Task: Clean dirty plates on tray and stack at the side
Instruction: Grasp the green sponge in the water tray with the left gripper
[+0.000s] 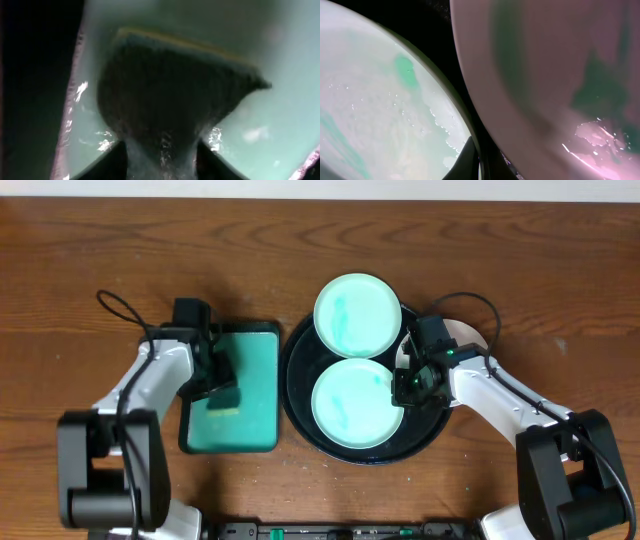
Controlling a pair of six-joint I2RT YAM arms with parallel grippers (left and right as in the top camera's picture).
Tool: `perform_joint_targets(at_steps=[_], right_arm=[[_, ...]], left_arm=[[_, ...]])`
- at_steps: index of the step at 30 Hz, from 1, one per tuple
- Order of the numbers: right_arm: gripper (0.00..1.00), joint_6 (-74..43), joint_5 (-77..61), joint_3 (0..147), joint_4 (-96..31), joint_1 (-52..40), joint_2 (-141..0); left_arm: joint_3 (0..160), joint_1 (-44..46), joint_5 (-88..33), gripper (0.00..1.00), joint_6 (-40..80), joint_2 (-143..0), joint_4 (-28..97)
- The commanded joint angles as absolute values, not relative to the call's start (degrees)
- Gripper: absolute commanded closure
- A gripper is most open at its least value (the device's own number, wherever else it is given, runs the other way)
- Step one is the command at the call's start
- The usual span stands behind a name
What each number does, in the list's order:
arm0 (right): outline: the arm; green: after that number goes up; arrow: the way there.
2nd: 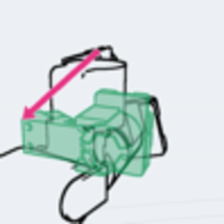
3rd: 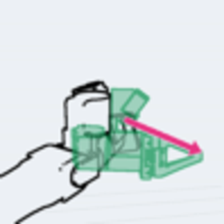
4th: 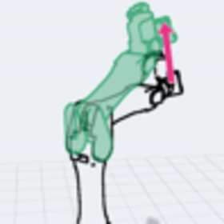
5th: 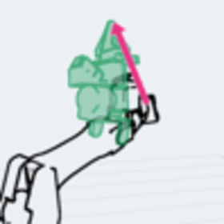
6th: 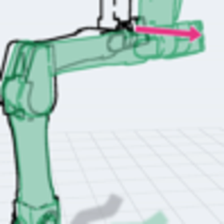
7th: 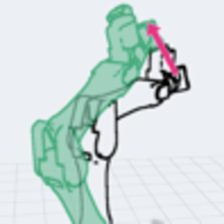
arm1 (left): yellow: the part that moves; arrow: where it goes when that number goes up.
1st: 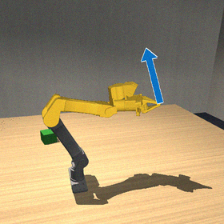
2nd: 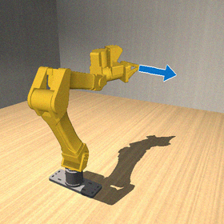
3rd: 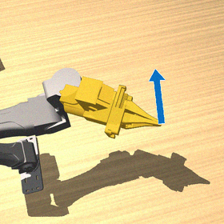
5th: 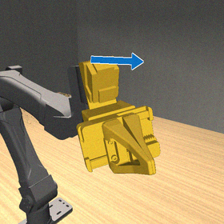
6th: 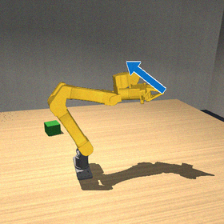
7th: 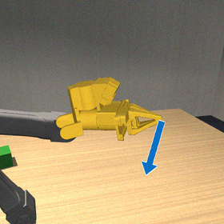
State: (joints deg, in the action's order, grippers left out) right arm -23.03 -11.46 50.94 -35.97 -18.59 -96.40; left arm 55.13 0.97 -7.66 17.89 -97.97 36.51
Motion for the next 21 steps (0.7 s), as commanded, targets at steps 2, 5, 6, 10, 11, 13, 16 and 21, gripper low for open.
perform_joint_targets(at_steps=[2,5,6,10,11,13,16,21], right_arm=[[0.99,-23.53,-6.52,50.68,-35.42,-17.34,-97.41],[0.99,-23.53,-6.50,50.68,-35.40,-17.34,-97.41],[0.99,-23.53,-6.50,50.68,-35.38,-17.34,-97.41],[0.99,-23.53,-6.50,50.68,-35.29,-17.34,-97.41],[0.99,-23.53,-6.50,50.68,-35.29,-17.34,-97.41],[0.99,-23.53,-6.50,50.68,-35.31,-17.34,-97.41],[0.99,-23.55,-6.50,50.68,-35.29,-17.34,-97.41],[0.99,-23.55,-6.50,50.68,-35.29,-17.34,-97.41]], left_arm=[[55.07,1.06,-8.36,0.93,17.98,-98.85,34.13],[59.35,1.06,-8.38,0.93,17.80,-97.69,39.57],[62.04,1.06,-8.38,0.93,17.78,-96.71,42.87],[69.89,1.10,-8.38,0.93,17.61,-92.33,51.46],[71.46,1.10,-8.38,0.93,17.32,-90.78,53.10],[72.42,1.10,-8.36,0.93,16.51,-88.01,54.02],[72.40,1.10,-8.36,0.93,16.56,-84.29,55.09],[72.38,1.10,-8.34,0.93,16.53,-84.03,56.40]])
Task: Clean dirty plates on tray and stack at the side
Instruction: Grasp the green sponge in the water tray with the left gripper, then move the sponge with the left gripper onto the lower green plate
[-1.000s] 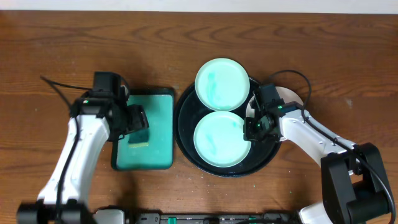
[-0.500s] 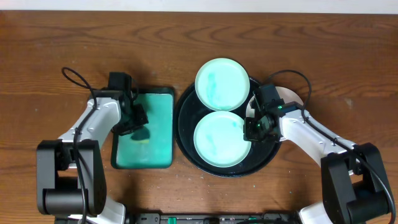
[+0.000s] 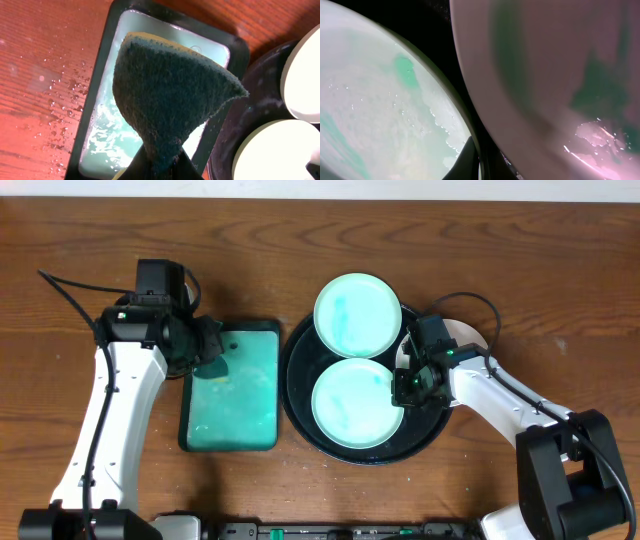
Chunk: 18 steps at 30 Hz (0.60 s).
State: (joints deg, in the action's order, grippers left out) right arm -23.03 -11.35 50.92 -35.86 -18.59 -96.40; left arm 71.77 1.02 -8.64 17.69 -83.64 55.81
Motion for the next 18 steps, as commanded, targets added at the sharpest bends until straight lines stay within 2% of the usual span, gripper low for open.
perform_joint_targets(at_steps=[1,5,11,14,18], right_arm=[[0.99,-23.55,-6.50,50.68,-35.29,-17.34,-97.41],[0.99,-23.55,-6.50,50.68,-35.29,-17.34,-97.41],[0.99,-23.55,-6.50,50.68,-35.14,-17.34,-97.41],[0.99,-23.55,-6.50,50.68,-35.35,-17.34,-97.41],[0.99,-23.55,-6.50,50.68,-35.35,-17.34,-97.41]], left_arm=[[72.34,1.10,-8.34,0.93,16.53,-84.27,56.42],[72.16,2.33,-9.58,0.93,18.11,-86.32,56.27],[70.94,16.01,-23.73,0.93,22.02,-94.02,48.16],[70.94,25.63,-25.08,0.93,28.27,-100.20,41.25],[70.94,32.93,-26.70,0.93,30.96,-104.79,33.45]])
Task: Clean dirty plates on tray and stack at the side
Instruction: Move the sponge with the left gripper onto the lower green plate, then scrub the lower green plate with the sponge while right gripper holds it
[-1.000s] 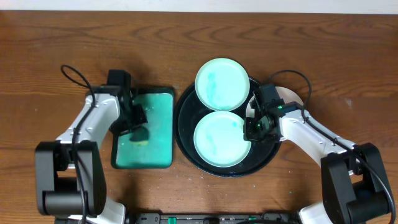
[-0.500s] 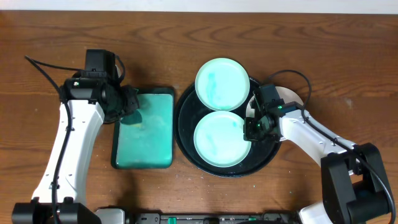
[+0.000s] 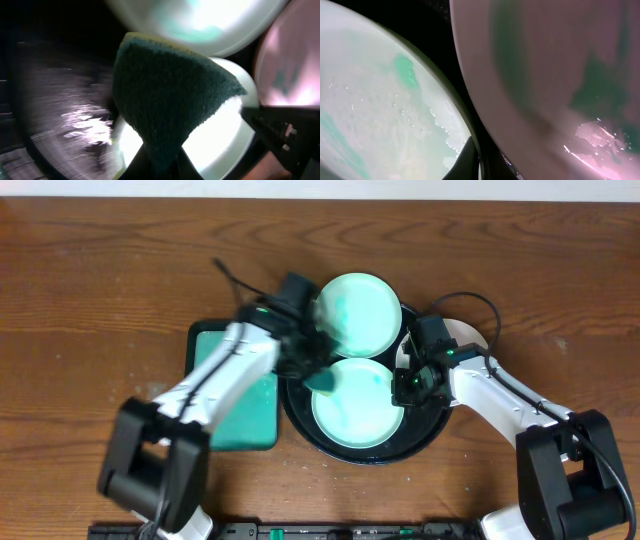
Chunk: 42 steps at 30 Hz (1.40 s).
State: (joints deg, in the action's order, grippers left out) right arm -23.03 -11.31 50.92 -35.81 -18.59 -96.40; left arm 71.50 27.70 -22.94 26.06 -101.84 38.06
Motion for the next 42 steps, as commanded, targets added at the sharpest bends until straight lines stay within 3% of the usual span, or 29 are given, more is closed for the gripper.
perform_joint_targets(at_steps=[1,6,10,15,19,30,33,35,40,42], right_arm=[[0.99,-23.55,-6.50,50.68,-35.33,-17.34,-97.41],[0.99,-23.55,-6.50,50.68,-35.33,-17.34,-97.41],[0.99,-23.55,-6.50,50.68,-35.33,-17.34,-97.41],[0.99,-23.55,-6.50,50.68,-35.33,-17.34,-97.41],[0.99,-23.53,-6.50,50.68,-35.38,-17.34,-97.41],[0.99,-23.53,-6.50,50.68,-35.31,-17.34,-97.41],[0.99,-23.55,-6.50,50.68,-35.29,-17.34,-97.41],[0.99,-23.55,-6.50,50.68,-35.29,-17.34,-97.41],[0.99,-23.55,-6.50,50.68,-35.31,-17.34,-97.41],[0.99,-23.55,-6.50,50.68,-35.31,-17.34,-97.41]], left_arm=[[70.94,34.17,-26.59,0.93,31.46,-105.58,32.12],[70.94,39.72,-28.14,0.93,36.34,-112.09,26.63],[71.00,39.55,-40.38,0.93,36.86,-116.42,24.99],[71.02,39.40,-40.29,0.93,36.84,-116.46,23.38],[71.16,38.52,-32.95,0.93,37.15,-116.46,25.41],[82.35,34.33,4.34,0.93,34.24,-116.42,53.34],[82.35,34.35,4.73,0.93,33.12,-116.51,53.47],[81.95,34.46,0.97,0.93,33.26,-116.66,51.29],[80.93,36.73,-34.81,0.93,31.11,-120.75,36.93],[80.95,38.09,-41.82,0.93,30.79,-122.39,34.96]])
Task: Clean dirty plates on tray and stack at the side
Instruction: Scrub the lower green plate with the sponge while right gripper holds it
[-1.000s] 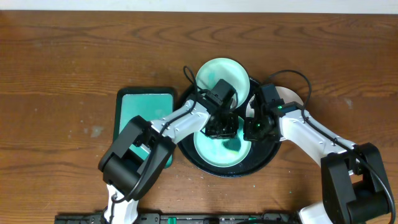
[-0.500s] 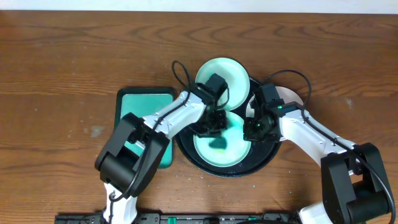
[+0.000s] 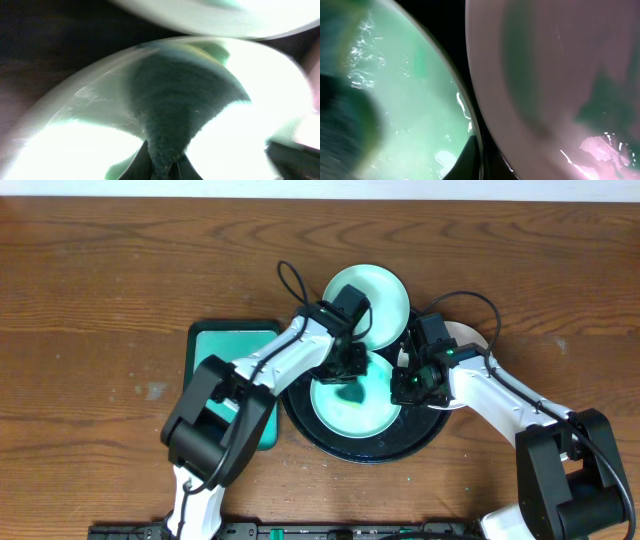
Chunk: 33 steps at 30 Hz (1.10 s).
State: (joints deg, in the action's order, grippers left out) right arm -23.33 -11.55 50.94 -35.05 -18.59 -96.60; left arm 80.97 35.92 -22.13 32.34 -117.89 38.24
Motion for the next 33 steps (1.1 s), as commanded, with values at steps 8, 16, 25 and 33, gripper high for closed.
perform_joint_targets(at_steps=[8,16,25,33], right_arm=[[0.99,-23.55,-6.50,50.68,-35.31,-17.34,-97.41],[0.99,-23.55,-6.50,50.68,-35.29,-17.34,-97.41],[0.99,-23.55,-6.50,50.68,-35.27,-17.34,-97.41],[0.99,-23.55,-6.48,50.68,-35.11,-17.34,-97.41]], left_arm=[[80.97,39.20,-42.85,0.93,24.64,-123.00,42.89],[83.94,36.73,-11.29,0.93,29.45,-122.52,59.00],[86.24,34.39,17.63,0.93,29.41,-121.97,60.64],[86.21,34.41,2.39,0.93,28.86,-121.97,51.79]])
